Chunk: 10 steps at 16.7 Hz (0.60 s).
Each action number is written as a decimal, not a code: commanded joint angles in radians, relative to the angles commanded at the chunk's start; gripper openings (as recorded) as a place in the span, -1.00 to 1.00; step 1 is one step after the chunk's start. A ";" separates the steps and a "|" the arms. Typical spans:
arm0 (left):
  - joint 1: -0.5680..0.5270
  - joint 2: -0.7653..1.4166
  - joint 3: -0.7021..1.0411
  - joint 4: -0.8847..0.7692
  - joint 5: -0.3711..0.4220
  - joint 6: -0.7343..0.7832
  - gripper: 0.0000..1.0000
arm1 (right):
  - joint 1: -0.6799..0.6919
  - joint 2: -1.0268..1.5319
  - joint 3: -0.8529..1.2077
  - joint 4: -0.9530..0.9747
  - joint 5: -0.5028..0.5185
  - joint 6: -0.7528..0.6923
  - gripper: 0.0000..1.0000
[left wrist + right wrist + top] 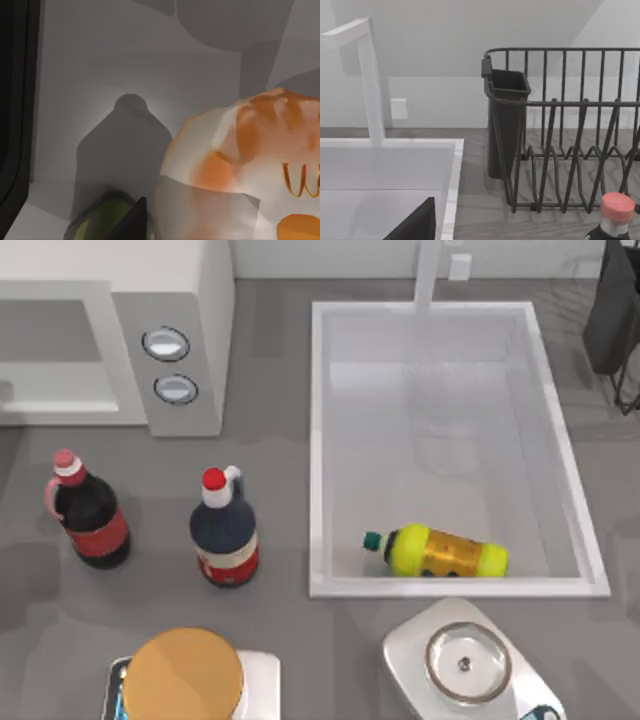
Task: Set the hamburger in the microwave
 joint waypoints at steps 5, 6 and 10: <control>-0.001 0.022 -0.005 0.152 0.031 -0.004 -1.00 | 0.000 0.000 0.000 0.000 0.000 0.000 1.00; -0.003 0.034 -0.005 0.212 0.043 -0.003 -1.00 | 0.000 0.000 0.000 0.000 0.000 0.000 1.00; -0.014 0.096 -0.017 0.549 0.106 0.004 -1.00 | 0.000 0.000 0.000 0.000 0.000 0.000 1.00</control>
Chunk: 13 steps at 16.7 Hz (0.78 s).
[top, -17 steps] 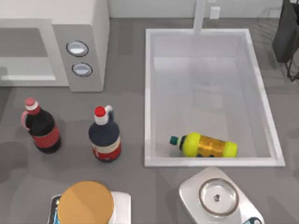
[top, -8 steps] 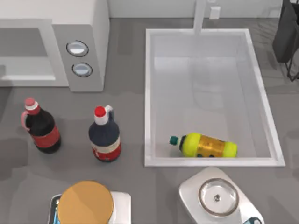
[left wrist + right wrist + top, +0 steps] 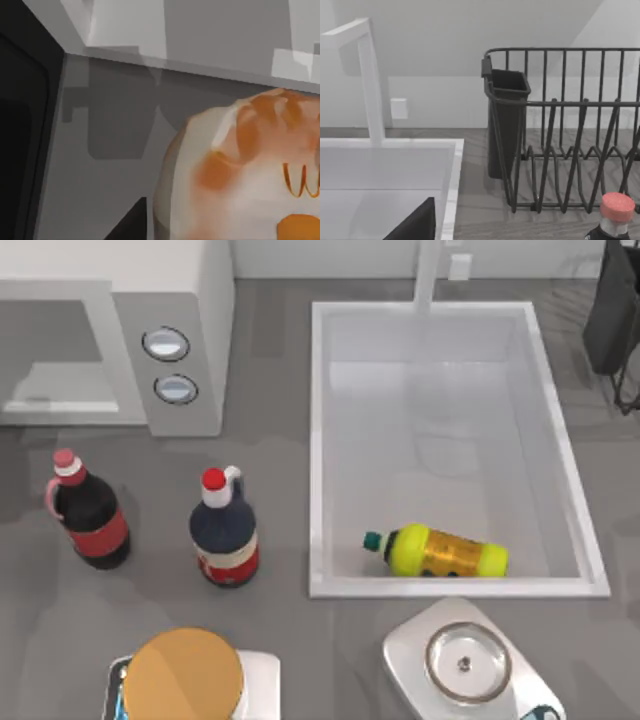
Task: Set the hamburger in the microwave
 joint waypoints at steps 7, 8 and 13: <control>-0.006 0.087 -0.141 0.791 0.103 0.005 -1.00 | 0.000 0.000 0.000 0.000 0.000 0.000 1.00; -0.005 0.098 -0.174 0.881 0.112 0.006 -1.00 | 0.000 0.000 0.000 0.000 0.000 0.000 1.00; 0.004 0.136 -0.360 1.236 0.143 0.017 -1.00 | 0.000 0.000 0.000 0.000 0.000 0.000 1.00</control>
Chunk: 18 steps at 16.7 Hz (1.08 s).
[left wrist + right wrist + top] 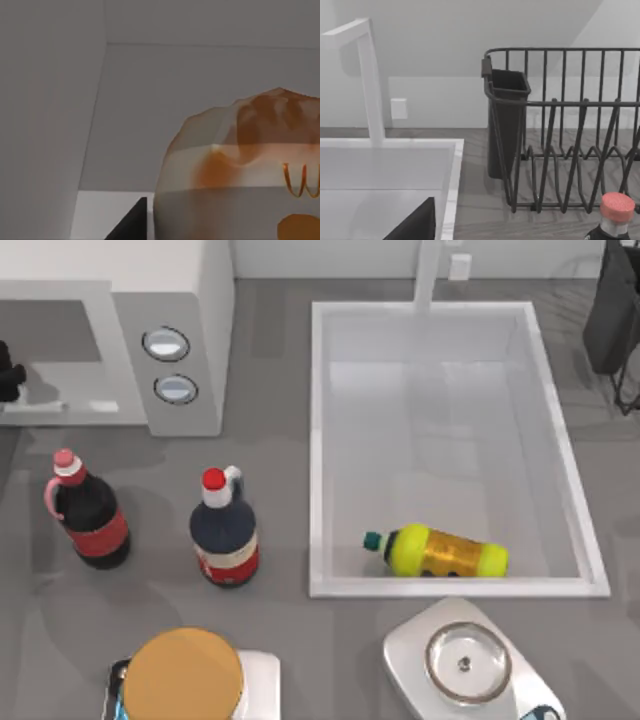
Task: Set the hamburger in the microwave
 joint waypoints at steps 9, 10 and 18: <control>0.011 0.014 -0.235 0.275 0.015 0.015 -1.00 | 0.000 0.000 0.000 0.000 0.000 0.000 1.00; 0.011 0.014 -0.235 0.275 0.015 0.015 -1.00 | 0.000 0.000 0.000 0.000 0.000 0.000 1.00; 0.000 0.069 -0.163 0.242 0.007 0.013 -1.00 | 0.000 0.000 0.000 0.000 0.000 0.000 1.00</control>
